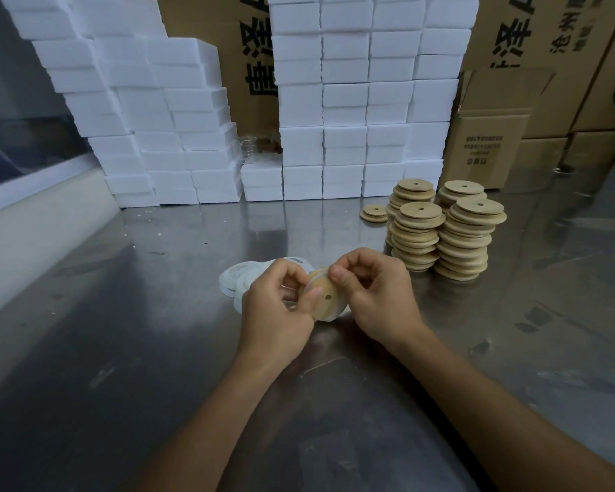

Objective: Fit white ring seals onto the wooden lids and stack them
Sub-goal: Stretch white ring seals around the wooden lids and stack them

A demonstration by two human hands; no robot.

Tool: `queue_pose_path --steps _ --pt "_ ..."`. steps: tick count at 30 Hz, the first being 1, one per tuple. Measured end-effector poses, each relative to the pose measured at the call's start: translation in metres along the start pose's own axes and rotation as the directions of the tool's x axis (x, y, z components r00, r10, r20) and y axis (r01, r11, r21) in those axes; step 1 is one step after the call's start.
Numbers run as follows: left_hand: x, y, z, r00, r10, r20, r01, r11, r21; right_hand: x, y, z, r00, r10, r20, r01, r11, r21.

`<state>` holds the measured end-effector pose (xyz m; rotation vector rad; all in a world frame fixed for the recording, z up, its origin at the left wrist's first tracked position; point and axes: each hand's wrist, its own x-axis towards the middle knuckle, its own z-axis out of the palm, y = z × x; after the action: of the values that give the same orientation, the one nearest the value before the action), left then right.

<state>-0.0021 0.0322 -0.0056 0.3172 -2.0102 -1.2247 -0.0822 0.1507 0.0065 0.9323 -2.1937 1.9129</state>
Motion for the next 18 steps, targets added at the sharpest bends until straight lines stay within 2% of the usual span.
queue_pose_path --steps 3,7,14,18 --pt "-0.0031 -0.0005 0.0011 1.000 -0.019 0.016 0.019 1.000 0.024 -0.0027 -0.0053 0.0004 0.996 -0.085 0.020 0.085 0.996 0.000" --pt "-0.0029 0.0003 0.0023 0.994 -0.017 0.109 0.013 0.999 0.038 -0.0047 -0.0069 0.0021 0.985 -0.168 0.046 0.171 0.984 -0.052" --pt "-0.0007 0.0038 0.0021 0.992 -0.083 0.091 0.089 0.994 -0.061 -0.0013 -0.0056 0.0010 0.995 -0.097 0.034 0.100 0.990 -0.099" --pt "-0.0006 0.0038 0.0015 0.988 -0.114 0.103 0.125 0.986 -0.107 0.0021 -0.0082 0.0011 0.995 0.093 0.040 -0.093 0.996 -0.009"
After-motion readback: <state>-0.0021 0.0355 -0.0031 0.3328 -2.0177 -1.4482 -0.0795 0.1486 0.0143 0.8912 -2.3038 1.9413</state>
